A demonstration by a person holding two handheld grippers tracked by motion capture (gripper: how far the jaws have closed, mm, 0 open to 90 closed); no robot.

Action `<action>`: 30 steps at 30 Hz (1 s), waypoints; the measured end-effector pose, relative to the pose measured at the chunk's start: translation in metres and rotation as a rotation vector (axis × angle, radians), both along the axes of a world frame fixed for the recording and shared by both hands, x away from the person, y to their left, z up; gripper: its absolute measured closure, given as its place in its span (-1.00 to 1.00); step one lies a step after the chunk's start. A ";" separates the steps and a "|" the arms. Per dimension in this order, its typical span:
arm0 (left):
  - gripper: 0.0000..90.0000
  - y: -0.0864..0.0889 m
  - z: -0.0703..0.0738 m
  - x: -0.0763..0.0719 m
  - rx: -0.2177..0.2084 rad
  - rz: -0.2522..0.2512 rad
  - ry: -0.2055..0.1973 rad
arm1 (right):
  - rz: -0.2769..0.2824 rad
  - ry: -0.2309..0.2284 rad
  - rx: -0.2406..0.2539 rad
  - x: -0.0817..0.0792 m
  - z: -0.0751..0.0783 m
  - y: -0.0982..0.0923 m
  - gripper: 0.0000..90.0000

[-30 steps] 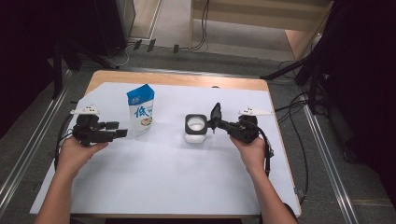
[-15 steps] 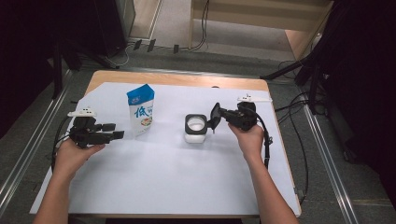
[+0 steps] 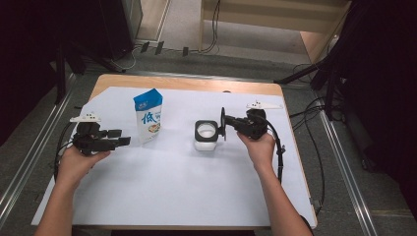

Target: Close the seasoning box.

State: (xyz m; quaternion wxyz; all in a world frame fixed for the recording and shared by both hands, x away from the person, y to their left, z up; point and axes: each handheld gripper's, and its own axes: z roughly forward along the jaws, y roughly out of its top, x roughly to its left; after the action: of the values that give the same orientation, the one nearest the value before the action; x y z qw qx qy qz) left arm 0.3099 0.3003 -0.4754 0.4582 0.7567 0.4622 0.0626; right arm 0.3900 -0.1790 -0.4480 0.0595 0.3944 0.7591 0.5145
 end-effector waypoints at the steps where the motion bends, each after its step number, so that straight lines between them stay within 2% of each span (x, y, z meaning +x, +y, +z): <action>1: -0.10 0.000 0.000 0.000 0.001 -0.001 -0.003 | 0.005 0.002 0.003 0.000 -0.001 0.001 1.00; 5: -0.10 0.002 0.001 -0.001 -0.013 0.008 -0.007 | 0.011 0.006 0.004 0.001 -0.002 0.004 1.00; 10: -0.10 0.003 0.000 0.000 -0.009 0.008 -0.003 | 0.028 0.008 0.004 0.001 -0.003 0.008 1.00; 15: -0.10 0.002 -0.001 0.001 -0.004 0.007 0.004 | 0.060 0.011 -0.033 -0.001 -0.007 0.017 1.00; 20: -0.10 0.001 -0.002 0.001 0.010 0.010 0.004 | 0.058 0.005 -0.036 -0.001 -0.006 0.017 0.99; 24: -0.10 0.000 -0.003 0.002 0.020 0.011 0.009 | 0.052 0.003 -0.032 -0.001 -0.006 0.015 0.75; 30: -0.12 -0.002 -0.005 0.003 0.051 0.004 0.012 | 0.037 -0.022 -0.052 -0.002 -0.004 0.008 0.55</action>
State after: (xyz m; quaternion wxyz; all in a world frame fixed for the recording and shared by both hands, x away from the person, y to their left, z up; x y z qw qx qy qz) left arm 0.3124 0.2979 -0.4800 0.4358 0.7674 0.4650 0.0706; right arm 0.3884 -0.1714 -0.4522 0.0686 0.3728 0.7787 0.5000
